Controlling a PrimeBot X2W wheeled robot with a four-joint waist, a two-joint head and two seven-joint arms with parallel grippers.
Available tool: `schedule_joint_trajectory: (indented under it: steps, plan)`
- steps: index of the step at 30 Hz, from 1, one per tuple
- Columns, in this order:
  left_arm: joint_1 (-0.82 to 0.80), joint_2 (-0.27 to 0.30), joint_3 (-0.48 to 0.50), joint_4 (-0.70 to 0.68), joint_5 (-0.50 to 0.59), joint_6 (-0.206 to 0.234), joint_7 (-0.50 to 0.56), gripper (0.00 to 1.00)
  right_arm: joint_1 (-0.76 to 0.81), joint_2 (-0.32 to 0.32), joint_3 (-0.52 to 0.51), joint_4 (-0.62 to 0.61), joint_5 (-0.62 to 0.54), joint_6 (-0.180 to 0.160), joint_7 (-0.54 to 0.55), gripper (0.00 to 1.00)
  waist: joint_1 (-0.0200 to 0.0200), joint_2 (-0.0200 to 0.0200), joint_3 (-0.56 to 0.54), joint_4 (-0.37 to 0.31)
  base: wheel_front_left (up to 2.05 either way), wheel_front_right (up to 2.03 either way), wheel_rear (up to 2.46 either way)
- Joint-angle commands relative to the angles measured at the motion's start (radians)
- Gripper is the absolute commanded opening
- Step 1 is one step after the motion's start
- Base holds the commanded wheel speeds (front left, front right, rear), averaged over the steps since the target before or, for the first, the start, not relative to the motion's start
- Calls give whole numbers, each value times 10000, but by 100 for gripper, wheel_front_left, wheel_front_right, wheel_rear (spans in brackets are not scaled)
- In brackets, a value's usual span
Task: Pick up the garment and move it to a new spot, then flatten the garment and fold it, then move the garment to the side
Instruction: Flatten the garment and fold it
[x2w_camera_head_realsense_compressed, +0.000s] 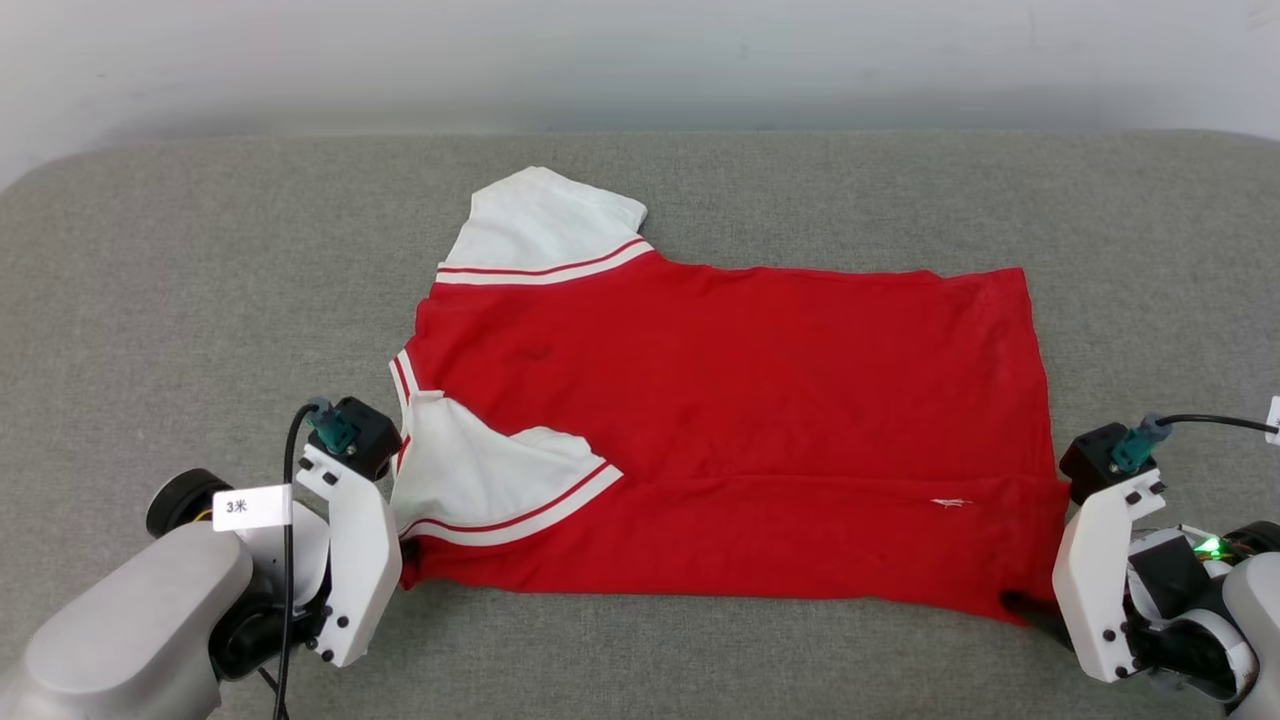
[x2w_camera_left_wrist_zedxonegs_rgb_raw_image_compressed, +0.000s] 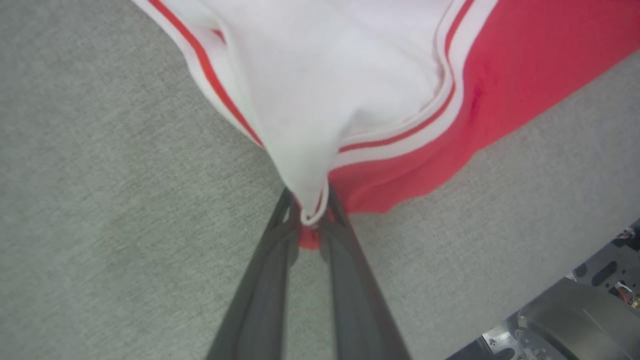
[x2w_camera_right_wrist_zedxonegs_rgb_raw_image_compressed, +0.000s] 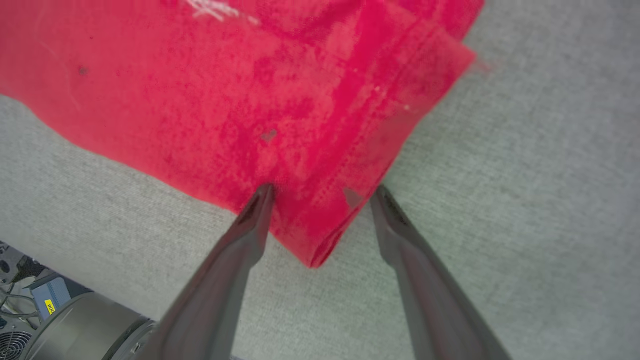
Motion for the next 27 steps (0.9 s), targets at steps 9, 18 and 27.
schedule_joint_trajectory:
  steps: [9,18,27]
  plan:
    - [-112,-91,-50,161,14,-11,-194,0,-209,184,1208,929,507,-5,-995,0,-1,0,81,30,0,0,0]
    - [208,31,-104,207,-130,-28,-341,0,-258,-657,1149,525,1170,-11,-1971,0,-1,0,-520,5,0,0,0]
    - [769,459,-143,-315,-309,143,-430,0,584,-1374,613,-447,1536,-11,-2257,0,-1,0,-1127,-6,0,0,0]
